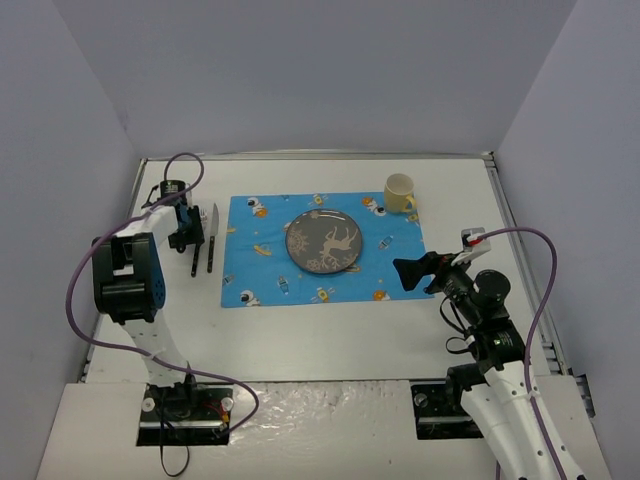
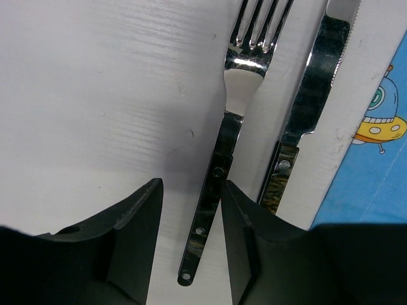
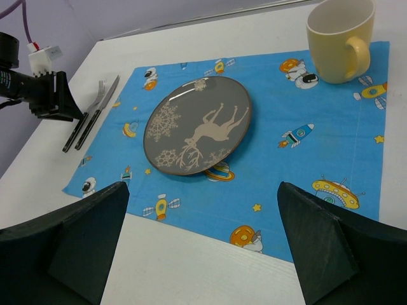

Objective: Set the dinner table for one person

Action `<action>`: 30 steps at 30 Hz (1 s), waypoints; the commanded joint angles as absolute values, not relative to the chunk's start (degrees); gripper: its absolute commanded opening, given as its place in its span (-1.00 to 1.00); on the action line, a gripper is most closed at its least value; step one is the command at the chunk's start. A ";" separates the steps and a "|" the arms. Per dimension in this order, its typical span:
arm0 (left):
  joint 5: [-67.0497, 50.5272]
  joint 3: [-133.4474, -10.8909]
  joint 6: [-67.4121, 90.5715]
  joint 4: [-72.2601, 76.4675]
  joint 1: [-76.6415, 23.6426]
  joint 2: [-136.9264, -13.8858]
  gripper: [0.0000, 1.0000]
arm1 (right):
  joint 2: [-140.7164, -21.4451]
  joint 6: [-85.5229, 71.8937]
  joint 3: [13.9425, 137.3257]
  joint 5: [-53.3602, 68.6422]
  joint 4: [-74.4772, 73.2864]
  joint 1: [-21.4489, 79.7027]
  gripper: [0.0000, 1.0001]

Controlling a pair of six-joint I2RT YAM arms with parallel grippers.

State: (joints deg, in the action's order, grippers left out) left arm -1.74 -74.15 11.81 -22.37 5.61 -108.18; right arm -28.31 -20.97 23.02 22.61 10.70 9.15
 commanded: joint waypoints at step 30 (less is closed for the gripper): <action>2.35 -76.92 9.42 -26.33 0.64 -98.38 -1.00 | -27.51 -20.53 22.38 24.05 11.61 9.67 1.00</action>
